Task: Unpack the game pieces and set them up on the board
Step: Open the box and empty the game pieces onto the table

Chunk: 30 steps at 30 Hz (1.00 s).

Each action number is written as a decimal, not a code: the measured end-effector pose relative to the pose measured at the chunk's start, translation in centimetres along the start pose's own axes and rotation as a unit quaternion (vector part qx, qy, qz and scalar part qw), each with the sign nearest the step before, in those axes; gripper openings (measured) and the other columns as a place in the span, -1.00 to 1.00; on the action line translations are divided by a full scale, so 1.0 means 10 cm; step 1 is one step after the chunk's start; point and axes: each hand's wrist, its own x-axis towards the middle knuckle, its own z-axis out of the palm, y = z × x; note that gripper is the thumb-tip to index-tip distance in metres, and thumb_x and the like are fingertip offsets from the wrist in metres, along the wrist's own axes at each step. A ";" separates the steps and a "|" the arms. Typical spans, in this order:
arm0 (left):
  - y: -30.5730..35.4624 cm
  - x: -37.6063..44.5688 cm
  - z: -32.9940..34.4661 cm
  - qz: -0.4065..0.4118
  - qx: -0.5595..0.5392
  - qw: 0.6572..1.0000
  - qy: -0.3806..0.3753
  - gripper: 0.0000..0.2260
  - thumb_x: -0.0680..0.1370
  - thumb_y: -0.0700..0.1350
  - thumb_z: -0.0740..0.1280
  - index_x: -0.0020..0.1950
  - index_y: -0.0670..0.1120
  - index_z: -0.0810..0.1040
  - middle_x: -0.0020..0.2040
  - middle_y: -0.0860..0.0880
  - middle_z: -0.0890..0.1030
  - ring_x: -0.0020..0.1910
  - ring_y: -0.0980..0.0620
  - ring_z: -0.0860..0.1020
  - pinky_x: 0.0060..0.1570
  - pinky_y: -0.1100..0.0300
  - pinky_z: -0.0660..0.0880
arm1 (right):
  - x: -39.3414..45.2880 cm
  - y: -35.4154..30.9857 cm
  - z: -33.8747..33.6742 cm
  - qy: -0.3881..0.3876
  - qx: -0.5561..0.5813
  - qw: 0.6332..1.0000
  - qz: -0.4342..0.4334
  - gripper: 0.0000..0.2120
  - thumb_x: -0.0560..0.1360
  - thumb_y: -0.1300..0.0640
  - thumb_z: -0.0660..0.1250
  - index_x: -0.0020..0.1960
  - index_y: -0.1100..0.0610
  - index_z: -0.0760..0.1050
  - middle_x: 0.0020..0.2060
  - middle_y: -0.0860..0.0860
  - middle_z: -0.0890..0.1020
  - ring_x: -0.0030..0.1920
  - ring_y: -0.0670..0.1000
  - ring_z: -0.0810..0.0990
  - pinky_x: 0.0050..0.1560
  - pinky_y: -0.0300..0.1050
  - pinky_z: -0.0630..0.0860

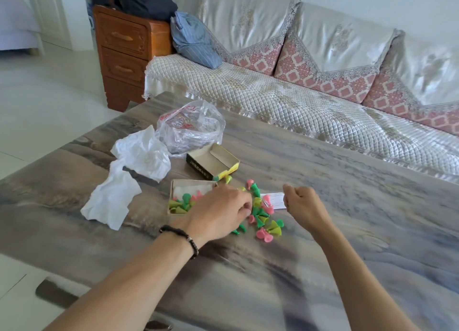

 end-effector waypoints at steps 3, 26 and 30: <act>0.14 0.09 0.18 -0.002 0.004 1.000 -0.010 -0.93 0.56 -0.10 0.32 -0.09 -0.03 0.58 -0.17 0.05 0.53 -0.06 0.02 0.53 -0.19 0.21 0.32 | -0.05 0.25 0.00 -0.029 -0.066 0.996 0.047 -0.57 0.54 0.03 0.17 -0.46 0.20 0.37 -0.49 0.07 0.49 -0.38 0.12 0.45 -0.30 -0.09 0.37; -0.40 -0.26 -0.24 -0.031 0.166 0.985 -0.025 -0.43 0.54 0.28 0.14 0.45 0.01 0.36 0.48 0.02 0.32 0.50 0.00 0.15 0.46 -0.05 0.10 | -0.35 -0.14 0.05 -0.008 -0.100 0.985 -0.140 -0.68 0.61 -0.01 0.09 -0.09 0.12 0.55 -0.18 0.02 0.61 -0.10 0.12 0.55 -0.16 -0.02 0.40; -0.61 -0.45 -0.37 -0.050 0.155 0.986 -0.034 -0.37 0.45 0.47 0.00 0.26 0.10 0.49 0.41 0.09 0.39 0.47 0.06 0.20 0.42 0.03 0.13 | -0.51 -0.41 0.35 -0.028 -0.147 0.951 -0.271 -0.72 0.60 0.01 0.14 0.10 0.13 0.54 0.02 0.05 0.59 0.19 0.12 0.48 0.07 0.06 0.43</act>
